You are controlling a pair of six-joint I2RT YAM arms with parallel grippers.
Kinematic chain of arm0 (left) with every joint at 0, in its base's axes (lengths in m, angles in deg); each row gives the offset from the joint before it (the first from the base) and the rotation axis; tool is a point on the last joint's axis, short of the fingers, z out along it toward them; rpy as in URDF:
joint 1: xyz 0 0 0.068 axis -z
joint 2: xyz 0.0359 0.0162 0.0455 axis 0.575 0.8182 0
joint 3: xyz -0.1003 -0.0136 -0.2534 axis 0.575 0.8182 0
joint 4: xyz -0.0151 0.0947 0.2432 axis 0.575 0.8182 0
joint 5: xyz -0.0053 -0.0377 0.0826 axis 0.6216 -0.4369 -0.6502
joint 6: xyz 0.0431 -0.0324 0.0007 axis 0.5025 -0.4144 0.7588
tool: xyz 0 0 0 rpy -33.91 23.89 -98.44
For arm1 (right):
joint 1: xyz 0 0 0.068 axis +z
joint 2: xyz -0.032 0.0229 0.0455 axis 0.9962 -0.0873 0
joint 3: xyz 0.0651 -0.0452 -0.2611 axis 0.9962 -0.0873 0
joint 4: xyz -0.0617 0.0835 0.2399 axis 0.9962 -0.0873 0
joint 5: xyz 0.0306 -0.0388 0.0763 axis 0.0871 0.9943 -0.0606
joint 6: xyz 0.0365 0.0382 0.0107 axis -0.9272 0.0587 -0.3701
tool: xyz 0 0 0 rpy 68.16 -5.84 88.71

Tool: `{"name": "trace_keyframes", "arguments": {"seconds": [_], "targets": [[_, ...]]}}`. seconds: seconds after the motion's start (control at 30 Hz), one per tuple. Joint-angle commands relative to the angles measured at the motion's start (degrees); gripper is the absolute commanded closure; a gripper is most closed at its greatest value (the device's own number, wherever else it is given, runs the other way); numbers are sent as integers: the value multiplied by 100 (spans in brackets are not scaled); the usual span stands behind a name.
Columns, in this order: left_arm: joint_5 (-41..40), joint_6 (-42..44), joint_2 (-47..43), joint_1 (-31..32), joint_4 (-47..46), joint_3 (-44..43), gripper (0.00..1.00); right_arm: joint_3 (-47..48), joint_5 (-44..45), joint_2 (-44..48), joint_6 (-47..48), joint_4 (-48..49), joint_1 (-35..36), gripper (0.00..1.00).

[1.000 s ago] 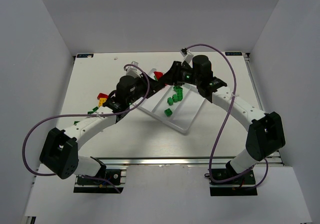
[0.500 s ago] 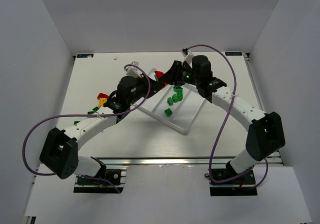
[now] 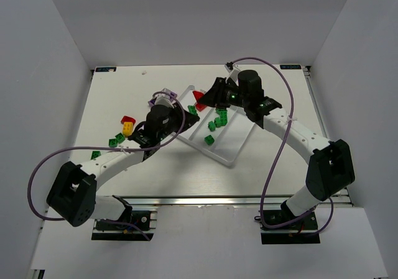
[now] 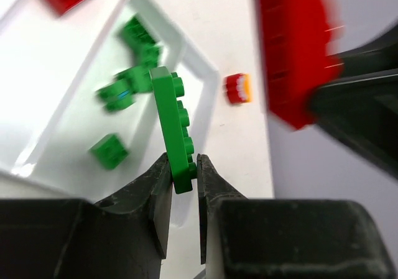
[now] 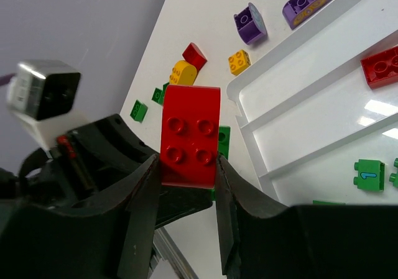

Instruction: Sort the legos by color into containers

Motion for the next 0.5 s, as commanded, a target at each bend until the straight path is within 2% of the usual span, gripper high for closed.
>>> {"name": "trace_keyframes", "arguments": {"seconds": [0.0,0.23,0.47], "targets": [[-245,108,-235,6,272,218,91,61,12,215,-32,275,-22,100],[-545,249,-490,-73,605,368,92,9,213,215,222,169,-22,100],[-650,372,-1166,-99,1044,552,92,175,811,-319,1496,-121,-22,100]]}}
